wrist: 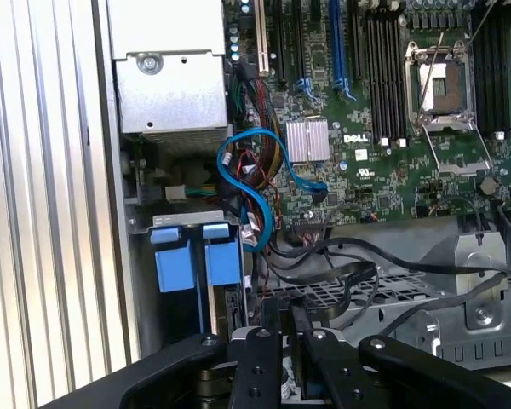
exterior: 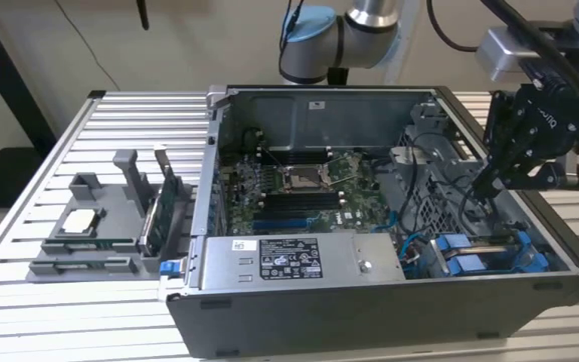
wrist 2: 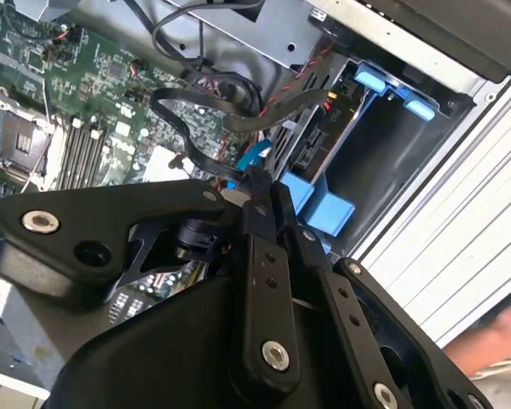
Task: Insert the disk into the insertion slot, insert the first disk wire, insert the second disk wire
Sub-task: 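Insert the second disk wire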
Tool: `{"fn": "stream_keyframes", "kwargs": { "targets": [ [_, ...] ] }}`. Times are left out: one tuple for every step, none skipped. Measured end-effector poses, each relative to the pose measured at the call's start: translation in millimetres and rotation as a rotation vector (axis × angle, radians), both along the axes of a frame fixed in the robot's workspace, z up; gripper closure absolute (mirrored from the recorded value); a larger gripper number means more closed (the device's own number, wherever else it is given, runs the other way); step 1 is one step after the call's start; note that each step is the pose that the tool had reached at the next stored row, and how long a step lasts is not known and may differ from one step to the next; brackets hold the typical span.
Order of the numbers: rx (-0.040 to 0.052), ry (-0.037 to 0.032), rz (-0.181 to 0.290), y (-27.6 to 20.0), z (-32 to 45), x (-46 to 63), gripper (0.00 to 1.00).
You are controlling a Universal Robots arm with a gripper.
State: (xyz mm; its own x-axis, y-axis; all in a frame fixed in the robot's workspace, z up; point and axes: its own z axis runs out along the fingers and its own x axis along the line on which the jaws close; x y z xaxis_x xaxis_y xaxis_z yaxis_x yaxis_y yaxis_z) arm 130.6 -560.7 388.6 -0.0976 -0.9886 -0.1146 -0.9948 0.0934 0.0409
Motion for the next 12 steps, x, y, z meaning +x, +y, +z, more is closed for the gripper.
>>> {"fn": "stream_keyframes", "kwargs": {
  "targets": [
    [0.0000, 0.0000, 0.000, -0.1, 0.0, 0.0, 0.84],
    [-0.0001, 0.0000, 0.000, -0.3, -0.1, 0.0, 0.84],
    [0.0000, 0.0000, 0.000, -0.6, -0.2, -0.1, 0.84],
    [-0.0002, 0.0000, 0.000, -0.9, -0.2, -0.2, 0.84],
    [-0.0001, 0.0000, 0.000, -1.3, -0.3, -0.2, 0.84],
    [-0.0001, 0.0000, 0.000, -1.8, -0.4, -0.2, 0.84],
    [-0.0001, 0.0000, 0.000, -2.3, -0.5, -0.3, 0.84],
    [-0.0001, 0.0000, 0.000, -2.9, -0.6, -0.3, 0.84],
    [-0.0001, 0.0000, 0.000, -3.5, -0.7, -0.4, 0.84],
    [0.0000, 0.0000, 0.000, -4.1, -0.9, -0.4, 0.84],
    [0.0000, 0.0000, 0.000, -4.8, -1.1, -0.4, 0.84],
    [0.0000, 0.0000, 0.000, -5.4, -1.2, -0.4, 0.84]
  ]
}}
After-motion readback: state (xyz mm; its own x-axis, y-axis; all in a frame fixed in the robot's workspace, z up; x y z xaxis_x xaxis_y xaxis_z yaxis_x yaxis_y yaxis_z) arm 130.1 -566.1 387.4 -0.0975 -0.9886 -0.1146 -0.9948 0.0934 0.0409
